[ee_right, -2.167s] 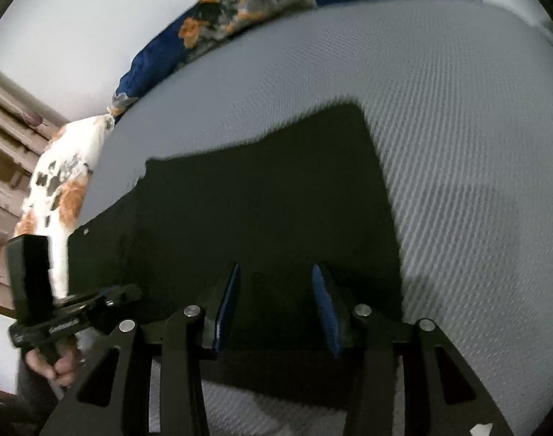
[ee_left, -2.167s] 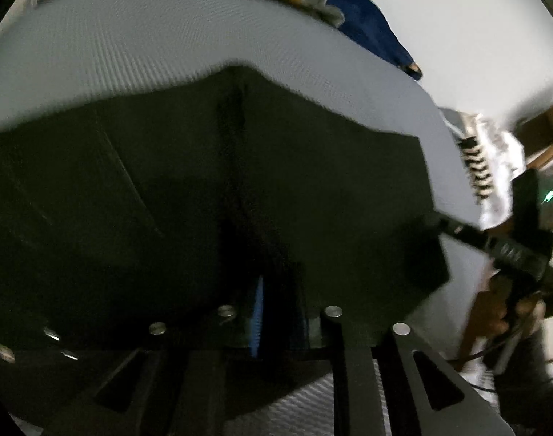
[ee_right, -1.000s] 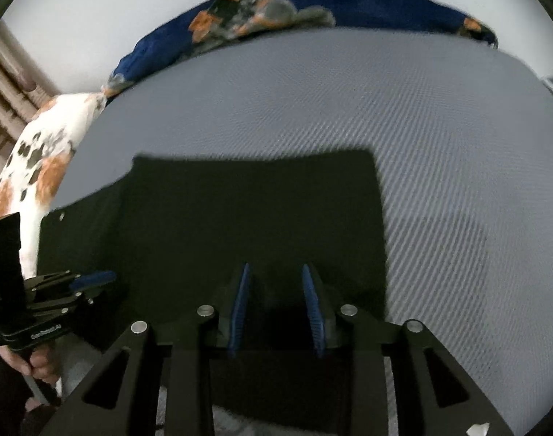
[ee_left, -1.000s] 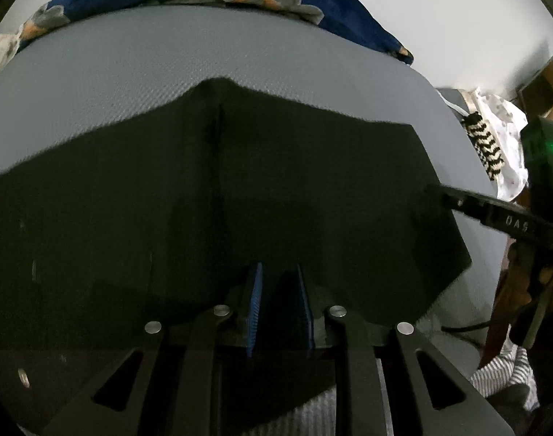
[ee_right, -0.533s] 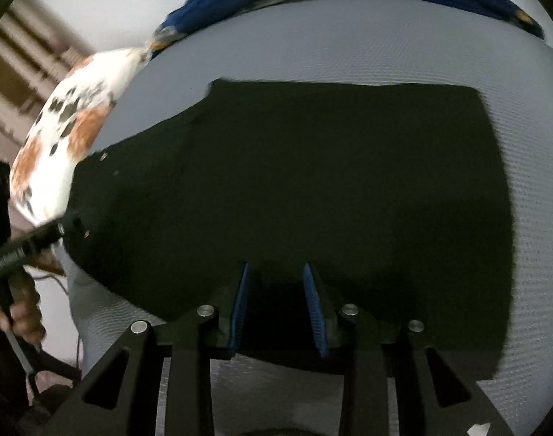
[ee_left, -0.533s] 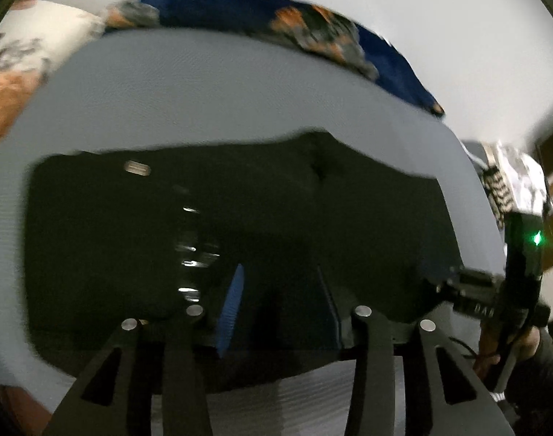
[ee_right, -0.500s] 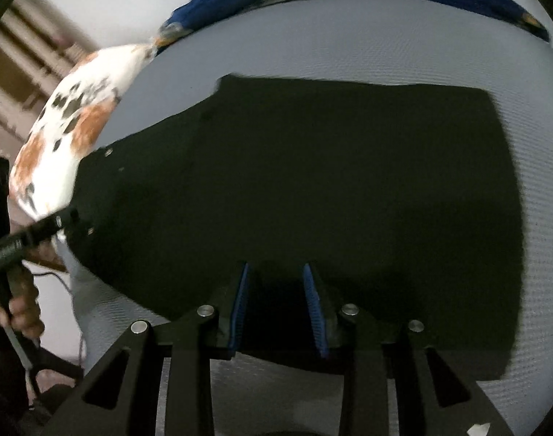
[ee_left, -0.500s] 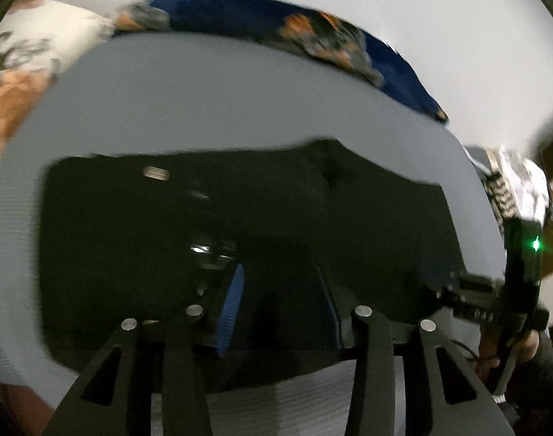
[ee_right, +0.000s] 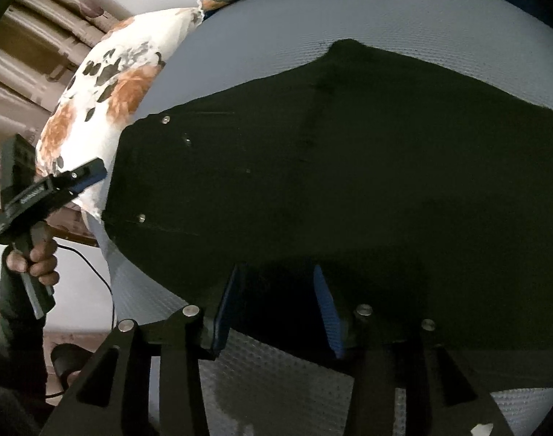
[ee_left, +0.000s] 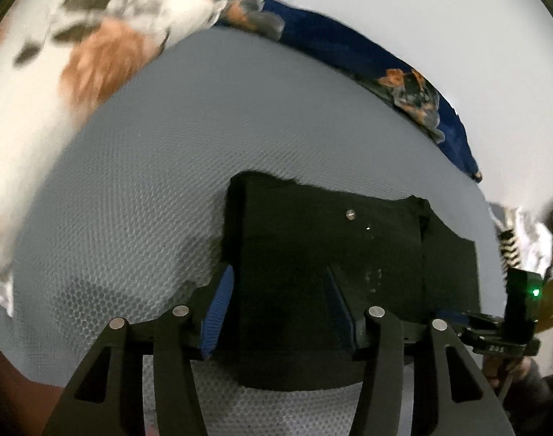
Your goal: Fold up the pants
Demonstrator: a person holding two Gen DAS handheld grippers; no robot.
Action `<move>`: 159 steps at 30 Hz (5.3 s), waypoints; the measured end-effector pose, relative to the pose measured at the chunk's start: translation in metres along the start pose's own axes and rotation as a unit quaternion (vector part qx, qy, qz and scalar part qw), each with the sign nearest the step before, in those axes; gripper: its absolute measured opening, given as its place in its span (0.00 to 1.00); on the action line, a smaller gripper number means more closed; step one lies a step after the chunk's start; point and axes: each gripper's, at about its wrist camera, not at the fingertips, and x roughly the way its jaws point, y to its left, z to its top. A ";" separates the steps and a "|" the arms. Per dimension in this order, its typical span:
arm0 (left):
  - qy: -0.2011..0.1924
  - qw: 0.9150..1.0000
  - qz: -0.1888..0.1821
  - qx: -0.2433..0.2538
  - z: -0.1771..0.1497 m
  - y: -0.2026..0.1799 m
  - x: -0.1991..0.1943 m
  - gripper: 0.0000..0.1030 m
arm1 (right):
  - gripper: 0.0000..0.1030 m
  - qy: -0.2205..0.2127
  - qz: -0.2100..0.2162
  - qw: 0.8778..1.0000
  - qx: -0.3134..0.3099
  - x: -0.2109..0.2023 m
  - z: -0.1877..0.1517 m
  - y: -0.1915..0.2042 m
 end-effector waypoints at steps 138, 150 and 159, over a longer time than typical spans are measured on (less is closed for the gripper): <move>0.013 0.994 0.062 0.084 -0.040 -0.134 0.102 0.60 | 0.48 -0.124 0.067 0.975 0.172 -0.091 0.005 -0.221; 0.019 0.995 0.061 0.073 -0.041 -0.125 0.111 0.60 | 0.39 -0.131 0.146 0.967 0.164 -0.069 0.045 -0.229; 0.019 0.995 0.056 0.081 -0.040 -0.135 0.115 0.60 | 0.10 -0.177 0.119 0.966 0.148 -0.107 0.032 -0.195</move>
